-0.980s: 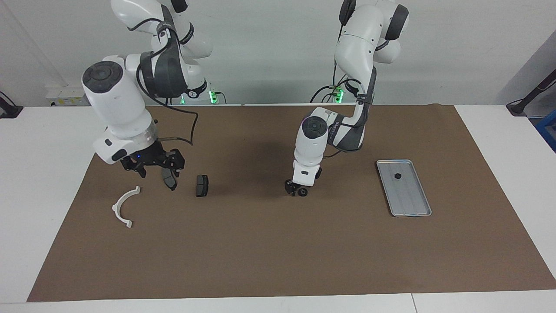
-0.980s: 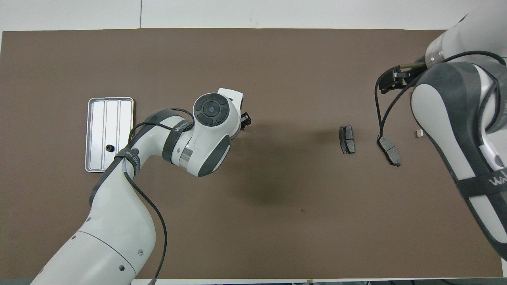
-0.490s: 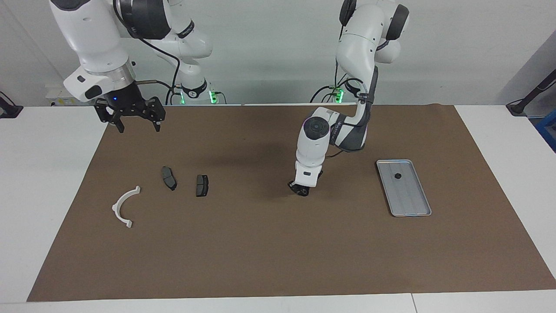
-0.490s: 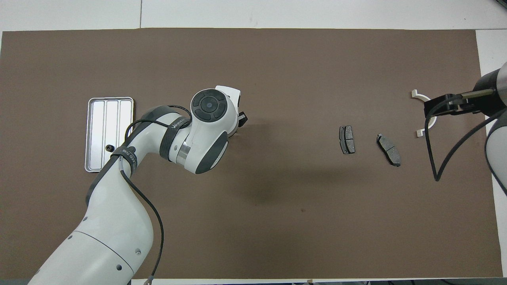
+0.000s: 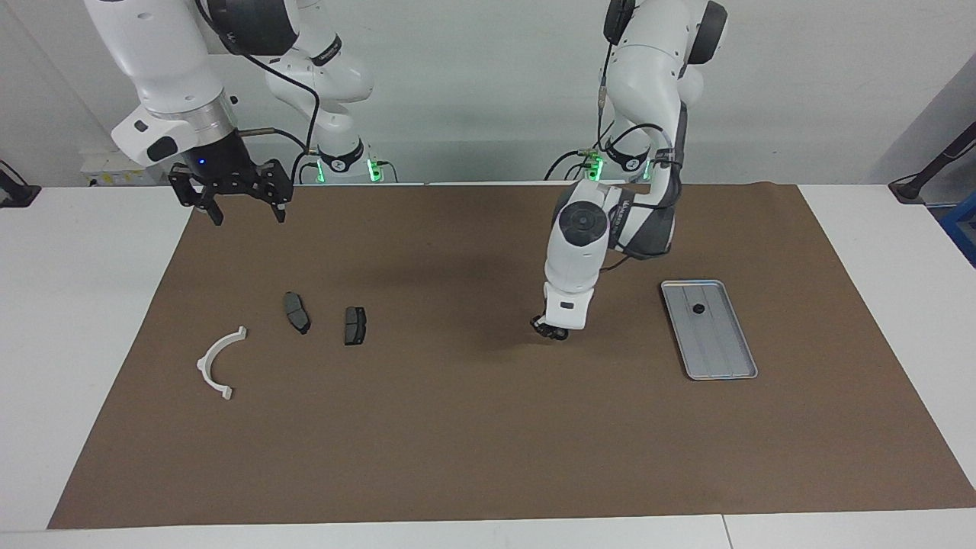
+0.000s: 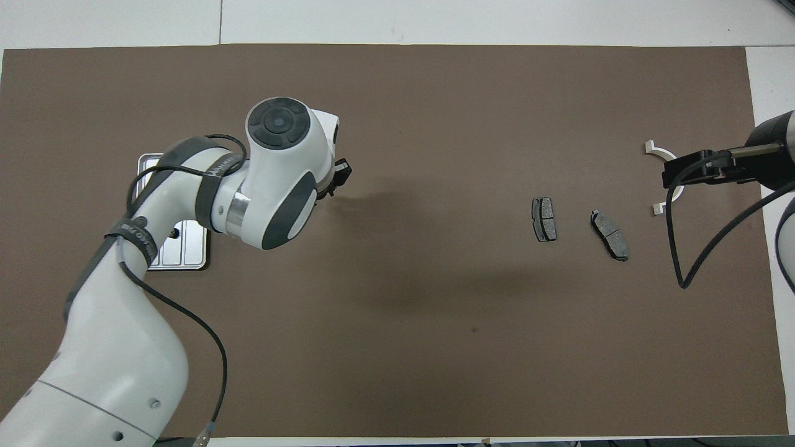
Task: Pick bearing gear from pile to tray
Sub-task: 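Carry the second bearing with the left gripper down into the tray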
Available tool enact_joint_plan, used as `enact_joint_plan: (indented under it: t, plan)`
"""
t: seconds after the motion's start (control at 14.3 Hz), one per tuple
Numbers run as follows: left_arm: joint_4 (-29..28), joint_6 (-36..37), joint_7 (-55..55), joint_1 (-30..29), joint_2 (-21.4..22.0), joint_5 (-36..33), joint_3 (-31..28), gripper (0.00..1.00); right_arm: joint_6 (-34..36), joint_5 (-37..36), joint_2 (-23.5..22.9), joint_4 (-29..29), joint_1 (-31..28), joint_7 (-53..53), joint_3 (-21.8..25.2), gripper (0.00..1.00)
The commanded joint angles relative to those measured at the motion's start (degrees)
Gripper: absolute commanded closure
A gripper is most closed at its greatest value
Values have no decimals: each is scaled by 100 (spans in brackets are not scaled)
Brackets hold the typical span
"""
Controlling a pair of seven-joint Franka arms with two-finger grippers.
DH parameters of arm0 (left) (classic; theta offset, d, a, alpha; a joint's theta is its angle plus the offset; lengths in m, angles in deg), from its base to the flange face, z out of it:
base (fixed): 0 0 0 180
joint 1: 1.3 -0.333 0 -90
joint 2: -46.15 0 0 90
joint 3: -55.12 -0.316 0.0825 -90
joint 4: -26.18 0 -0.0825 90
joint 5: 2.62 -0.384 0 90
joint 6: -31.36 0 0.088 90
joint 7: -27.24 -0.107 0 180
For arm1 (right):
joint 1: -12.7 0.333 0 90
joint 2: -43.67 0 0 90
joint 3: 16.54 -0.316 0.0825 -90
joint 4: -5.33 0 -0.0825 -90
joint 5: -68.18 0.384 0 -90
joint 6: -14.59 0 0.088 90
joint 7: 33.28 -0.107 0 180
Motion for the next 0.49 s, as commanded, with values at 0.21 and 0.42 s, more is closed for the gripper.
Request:
enact_joint_plan:
  t: [0.21,0.42]
  plan:
    - [-1010,321,-2809,-1593,1182,35,41,100,303,188,116,-121,-132,-74,-30,0]
    - [-1529,-609,-3561,-1991,1165,35,23,100,321,188,116,-121,-132,-74,-30,0]
